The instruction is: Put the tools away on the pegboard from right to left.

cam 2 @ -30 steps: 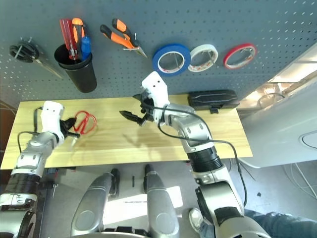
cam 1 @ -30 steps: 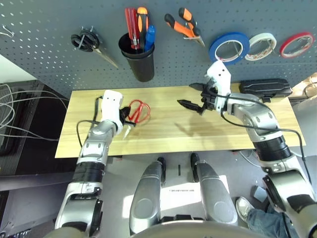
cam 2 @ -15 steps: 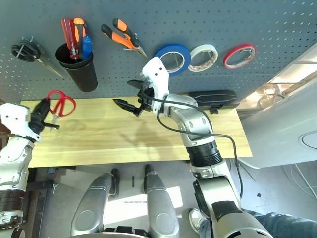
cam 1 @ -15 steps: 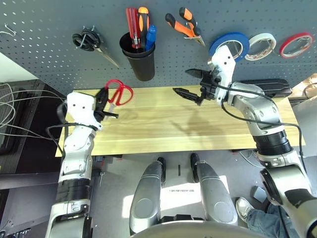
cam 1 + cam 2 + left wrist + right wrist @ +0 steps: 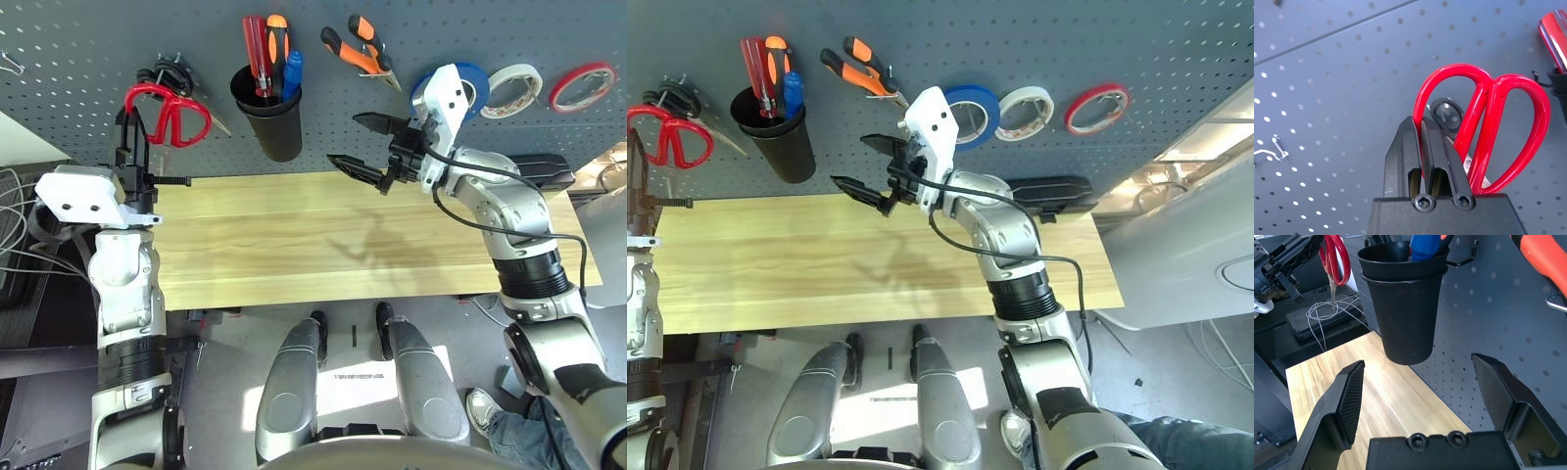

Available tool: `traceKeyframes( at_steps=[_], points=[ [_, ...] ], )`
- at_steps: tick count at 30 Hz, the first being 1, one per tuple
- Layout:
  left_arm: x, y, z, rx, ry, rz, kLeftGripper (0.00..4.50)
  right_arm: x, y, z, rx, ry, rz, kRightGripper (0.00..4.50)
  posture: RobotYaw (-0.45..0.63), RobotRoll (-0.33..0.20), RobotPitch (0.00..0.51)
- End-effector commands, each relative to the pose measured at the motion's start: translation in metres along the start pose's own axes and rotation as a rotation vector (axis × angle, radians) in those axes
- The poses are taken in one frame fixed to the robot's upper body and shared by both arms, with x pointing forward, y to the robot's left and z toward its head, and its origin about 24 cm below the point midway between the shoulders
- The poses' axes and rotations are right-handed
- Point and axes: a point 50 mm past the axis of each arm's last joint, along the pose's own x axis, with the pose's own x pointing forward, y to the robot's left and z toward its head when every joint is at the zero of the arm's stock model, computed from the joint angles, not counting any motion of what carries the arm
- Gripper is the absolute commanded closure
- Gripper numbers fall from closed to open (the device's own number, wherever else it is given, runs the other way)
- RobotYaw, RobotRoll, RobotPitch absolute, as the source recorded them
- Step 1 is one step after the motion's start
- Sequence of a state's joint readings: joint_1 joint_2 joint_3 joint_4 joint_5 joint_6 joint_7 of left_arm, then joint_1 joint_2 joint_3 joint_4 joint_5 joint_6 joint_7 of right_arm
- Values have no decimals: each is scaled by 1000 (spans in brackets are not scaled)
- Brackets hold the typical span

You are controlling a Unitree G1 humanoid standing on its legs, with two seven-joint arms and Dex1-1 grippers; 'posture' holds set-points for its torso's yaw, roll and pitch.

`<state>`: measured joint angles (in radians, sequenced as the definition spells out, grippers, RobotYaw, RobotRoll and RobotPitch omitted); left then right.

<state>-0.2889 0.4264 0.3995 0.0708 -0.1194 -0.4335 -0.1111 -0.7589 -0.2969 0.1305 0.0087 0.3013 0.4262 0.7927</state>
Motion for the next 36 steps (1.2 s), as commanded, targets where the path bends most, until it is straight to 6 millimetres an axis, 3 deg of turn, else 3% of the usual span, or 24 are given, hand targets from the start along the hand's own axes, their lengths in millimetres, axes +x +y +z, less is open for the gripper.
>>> traceKeyframes(
  at_steps=[1,10,16,19,24,30,33,36],
  points=[
    [0,10,-8,-21,60,69,4477,1,0,1,-2,-14,4,0,124,0,327],
    [13,4,-21,-73,128,27,4477,1,-2,1,-1,-9,-16,0,121,0,329],
    [25,-11,-31,-97,177,-43,4477,0,-3,-1,2,-3,-32,0,113,0,329],
    [24,-22,-45,-115,268,-112,4477,-1,-4,-3,7,1,-48,0,111,0,329],
    [3,-41,-53,-11,288,-283,3013,-12,-5,-25,50,50,-107,0,100,0,329],
    [-24,-47,-87,-52,579,-299,1096,-32,-7,-70,276,184,-332,0,105,0,332],
    [-27,-49,-93,-51,631,-313,193,-39,-12,-87,370,230,-445,0,105,0,332],
    [-27,-53,-96,-66,665,-330,26,-50,-17,-109,483,292,-581,0,107,0,330]
  ],
)
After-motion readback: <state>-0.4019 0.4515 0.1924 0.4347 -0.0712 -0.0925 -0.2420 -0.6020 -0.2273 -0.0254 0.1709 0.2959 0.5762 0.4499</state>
